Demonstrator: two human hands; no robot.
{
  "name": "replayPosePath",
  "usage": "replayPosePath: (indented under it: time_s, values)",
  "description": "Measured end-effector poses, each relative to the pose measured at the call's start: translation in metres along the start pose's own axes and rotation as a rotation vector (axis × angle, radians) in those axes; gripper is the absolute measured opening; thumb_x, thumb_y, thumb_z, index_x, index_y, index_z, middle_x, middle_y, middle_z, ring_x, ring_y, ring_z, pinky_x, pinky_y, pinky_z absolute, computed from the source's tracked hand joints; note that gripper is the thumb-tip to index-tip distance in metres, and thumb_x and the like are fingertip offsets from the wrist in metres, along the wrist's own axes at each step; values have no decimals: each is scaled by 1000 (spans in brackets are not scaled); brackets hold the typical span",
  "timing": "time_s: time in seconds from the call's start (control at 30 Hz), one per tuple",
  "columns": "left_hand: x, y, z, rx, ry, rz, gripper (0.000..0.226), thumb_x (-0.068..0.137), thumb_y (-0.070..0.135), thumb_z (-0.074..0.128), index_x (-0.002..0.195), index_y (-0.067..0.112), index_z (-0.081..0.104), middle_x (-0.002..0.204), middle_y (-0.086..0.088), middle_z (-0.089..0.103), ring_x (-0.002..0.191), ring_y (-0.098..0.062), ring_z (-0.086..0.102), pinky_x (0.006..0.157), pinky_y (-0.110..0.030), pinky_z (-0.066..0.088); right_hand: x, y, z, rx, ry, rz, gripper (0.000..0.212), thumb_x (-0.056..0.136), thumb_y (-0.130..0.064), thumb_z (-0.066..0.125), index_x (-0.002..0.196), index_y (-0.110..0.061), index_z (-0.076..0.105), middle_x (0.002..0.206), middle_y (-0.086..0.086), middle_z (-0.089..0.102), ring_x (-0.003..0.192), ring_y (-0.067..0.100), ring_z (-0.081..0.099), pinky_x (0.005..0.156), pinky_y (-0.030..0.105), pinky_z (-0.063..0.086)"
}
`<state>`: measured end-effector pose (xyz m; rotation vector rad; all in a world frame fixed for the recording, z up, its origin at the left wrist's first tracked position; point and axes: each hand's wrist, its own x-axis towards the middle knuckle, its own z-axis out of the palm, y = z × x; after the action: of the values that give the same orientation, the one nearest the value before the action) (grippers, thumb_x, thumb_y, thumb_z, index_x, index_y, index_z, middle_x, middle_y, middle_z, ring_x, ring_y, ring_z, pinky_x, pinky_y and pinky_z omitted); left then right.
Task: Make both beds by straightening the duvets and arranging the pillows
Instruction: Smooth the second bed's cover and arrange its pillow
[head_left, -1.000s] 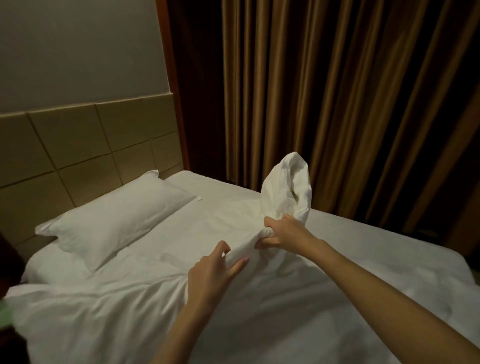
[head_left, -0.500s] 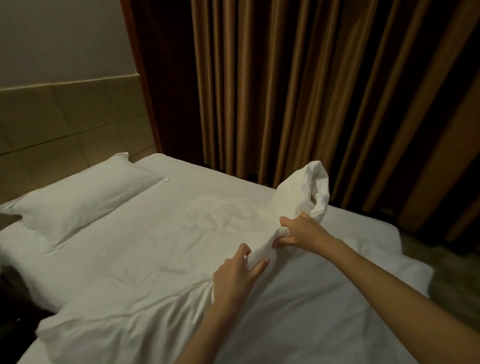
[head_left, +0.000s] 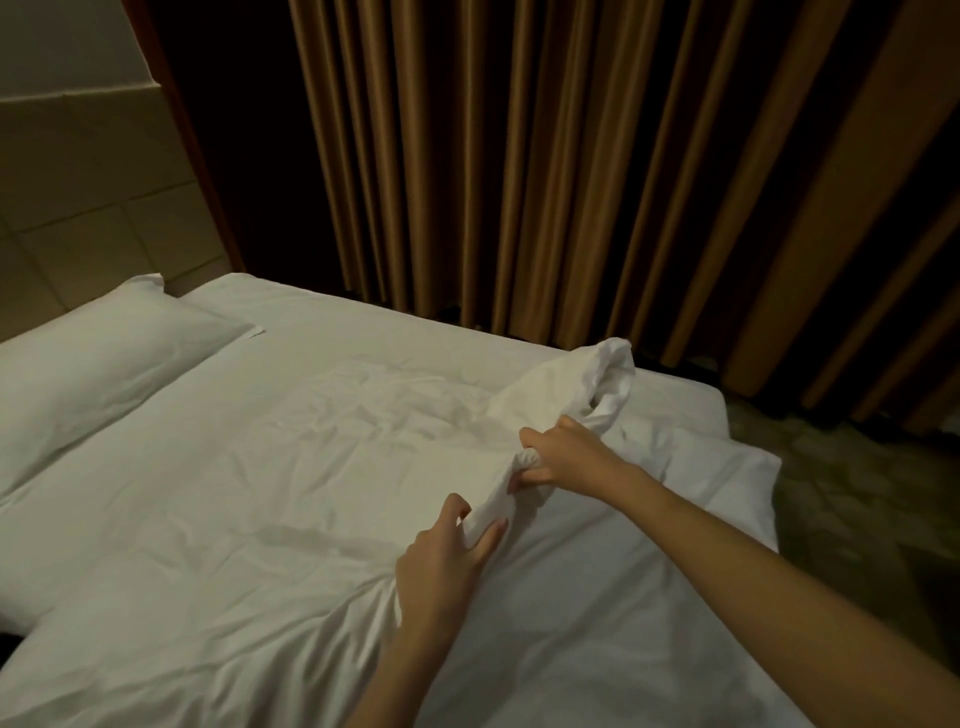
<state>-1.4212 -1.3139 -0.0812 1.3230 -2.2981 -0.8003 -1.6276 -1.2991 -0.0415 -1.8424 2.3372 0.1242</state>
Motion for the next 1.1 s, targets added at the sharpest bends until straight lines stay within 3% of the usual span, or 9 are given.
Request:
replayPosePath:
  time_s: [0.2, 0.4, 0.53, 0.63, 0.77, 0.97, 1.1]
  values:
    - [-8, 17, 8, 14, 21, -27, 41, 84, 66, 49, 93, 29, 37, 85, 1, 67, 92, -26, 62, 65, -33, 39, -7, 12, -6, -20, -8, -45, 58, 87, -64, 47, 119, -16, 47, 123, 8, 59, 112, 30, 46, 91, 36, 35]
    - [-32, 56, 43, 71, 89, -65, 42, 85, 66, 49, 97, 27, 39, 83, 2, 65, 92, -25, 63, 62, -31, 37, -24, 54, 3, -44, 12, -158, 55, 88, -65, 44, 113, -16, 47, 117, 9, 62, 105, 30, 50, 94, 39, 35]
    - [-63, 103, 73, 87, 147, -119, 42, 83, 66, 50, 95, 27, 41, 74, 7, 58, 88, -24, 63, 61, -30, 36, -52, 98, 4, -58, 21, -239, 56, 89, -66, 41, 117, -17, 46, 123, 10, 59, 110, 32, 49, 94, 41, 38]
    - [-90, 148, 97, 83, 195, -154, 41, 83, 67, 51, 94, 28, 41, 83, 3, 66, 91, -26, 63, 64, -31, 39, -84, 136, -6, -82, 30, -302, 59, 90, -63, 41, 123, -15, 45, 129, 12, 56, 116, 35, 47, 95, 42, 37]
    - [-122, 202, 136, 103, 212, -213, 43, 83, 67, 51, 97, 27, 44, 90, 0, 67, 95, -27, 62, 67, -32, 38, -124, 189, -4, -95, 15, -386, 54, 90, -62, 42, 116, -14, 47, 121, 12, 60, 109, 34, 51, 91, 40, 37]
    - [-136, 246, 186, 126, 185, -227, 46, 83, 70, 47, 103, 27, 45, 97, 1, 67, 98, -23, 61, 71, -32, 41, -157, 244, 3, -145, -30, -353, 59, 92, -61, 40, 128, -14, 43, 131, 13, 55, 119, 33, 48, 96, 38, 34]
    - [-142, 246, 212, 112, 168, -238, 45, 83, 69, 47, 100, 28, 44, 96, 0, 68, 98, -25, 62, 72, -33, 42, -165, 260, 25, -85, -44, -328, 59, 89, -62, 46, 122, -13, 44, 125, 14, 57, 115, 34, 48, 88, 35, 37]
